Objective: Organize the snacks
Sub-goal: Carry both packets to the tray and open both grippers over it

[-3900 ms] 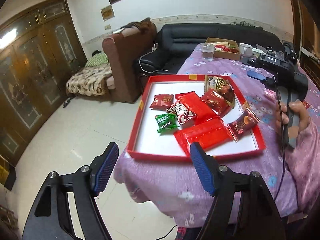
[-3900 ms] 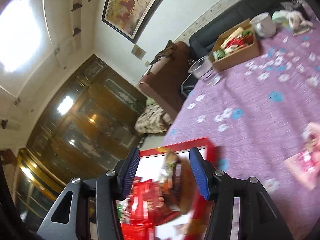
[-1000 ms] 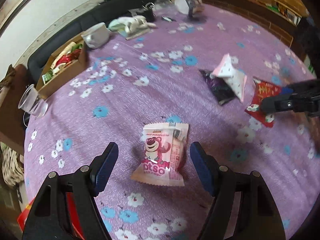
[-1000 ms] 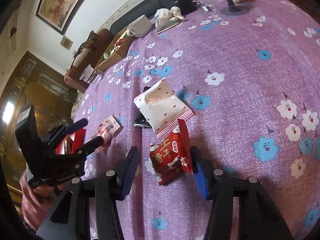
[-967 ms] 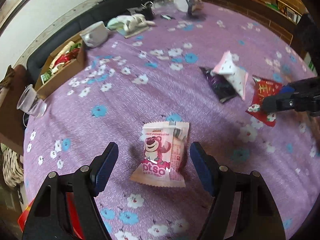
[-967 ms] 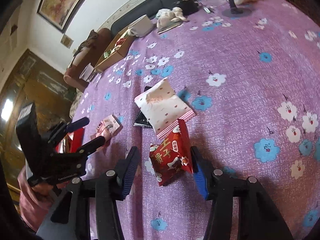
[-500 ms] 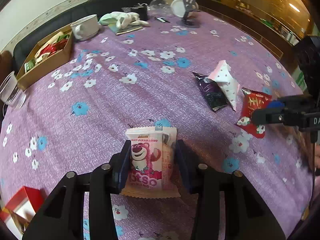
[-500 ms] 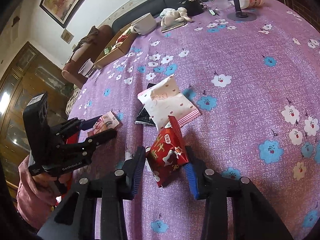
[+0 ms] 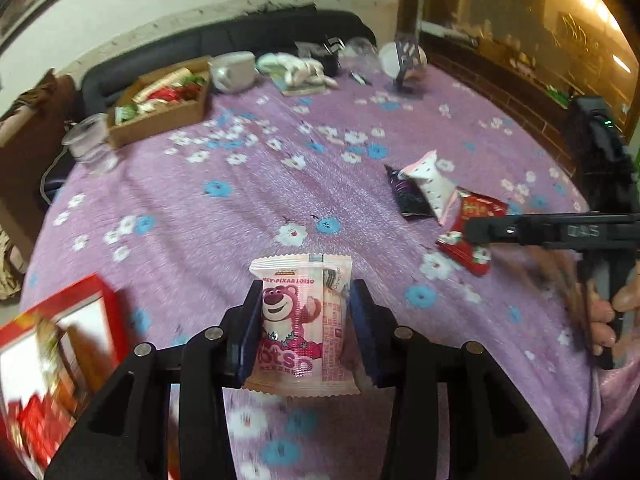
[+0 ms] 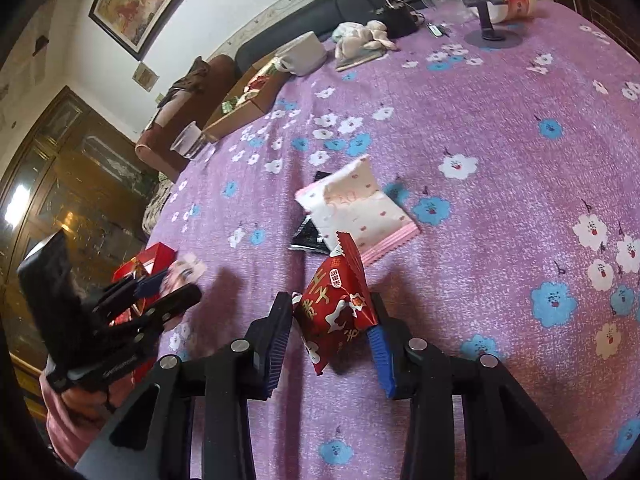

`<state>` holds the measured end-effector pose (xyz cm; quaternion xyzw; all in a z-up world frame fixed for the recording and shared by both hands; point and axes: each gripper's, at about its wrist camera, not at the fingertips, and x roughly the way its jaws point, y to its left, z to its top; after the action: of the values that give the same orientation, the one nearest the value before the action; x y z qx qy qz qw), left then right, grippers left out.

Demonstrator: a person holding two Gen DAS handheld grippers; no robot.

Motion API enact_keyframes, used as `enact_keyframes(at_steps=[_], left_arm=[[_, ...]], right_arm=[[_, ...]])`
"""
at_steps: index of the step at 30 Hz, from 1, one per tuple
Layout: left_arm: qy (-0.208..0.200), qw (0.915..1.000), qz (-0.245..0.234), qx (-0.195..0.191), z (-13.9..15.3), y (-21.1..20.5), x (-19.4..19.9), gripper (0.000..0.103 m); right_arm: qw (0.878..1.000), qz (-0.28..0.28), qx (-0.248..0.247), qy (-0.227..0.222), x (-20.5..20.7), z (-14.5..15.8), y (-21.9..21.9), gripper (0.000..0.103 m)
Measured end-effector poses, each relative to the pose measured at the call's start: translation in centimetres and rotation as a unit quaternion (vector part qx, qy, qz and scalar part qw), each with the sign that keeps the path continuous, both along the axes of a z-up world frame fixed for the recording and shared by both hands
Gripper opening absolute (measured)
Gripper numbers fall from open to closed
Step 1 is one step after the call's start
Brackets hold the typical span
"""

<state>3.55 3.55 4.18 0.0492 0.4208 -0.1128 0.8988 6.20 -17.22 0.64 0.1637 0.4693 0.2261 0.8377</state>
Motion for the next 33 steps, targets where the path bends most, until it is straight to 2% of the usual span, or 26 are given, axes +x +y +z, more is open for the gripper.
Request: enact_keyframes(at_steps=[6, 11, 20, 33], left_arm=[[-0.048, 0.9974, 0.053, 0.01, 2.5, 1.1, -3.9, 0.04], [-0.073, 0.9937, 0.084, 0.018, 3.9, 2.5, -6.3, 0.04], [-0.095, 0.99, 0.104, 0.015, 5.2, 4.3, -9.6, 0.04], [-0.106, 0.9884, 0.109, 0.006, 4.9, 4.9, -12.5, 0.04]], right_arm=[[1.0, 0.006, 0.01, -0.029, -0.7, 0.8, 0.8, 0.038], [0.998, 0.012, 0.014, -0.055, -1.8, 2.3, 2.0, 0.038], [0.996, 0.021, 0.036, -0.072, -4.2, 3.8, 4.9, 0.038], [0.987, 0.031, 0.123, -0.096, -7.6, 3.2, 6.4, 0.038]])
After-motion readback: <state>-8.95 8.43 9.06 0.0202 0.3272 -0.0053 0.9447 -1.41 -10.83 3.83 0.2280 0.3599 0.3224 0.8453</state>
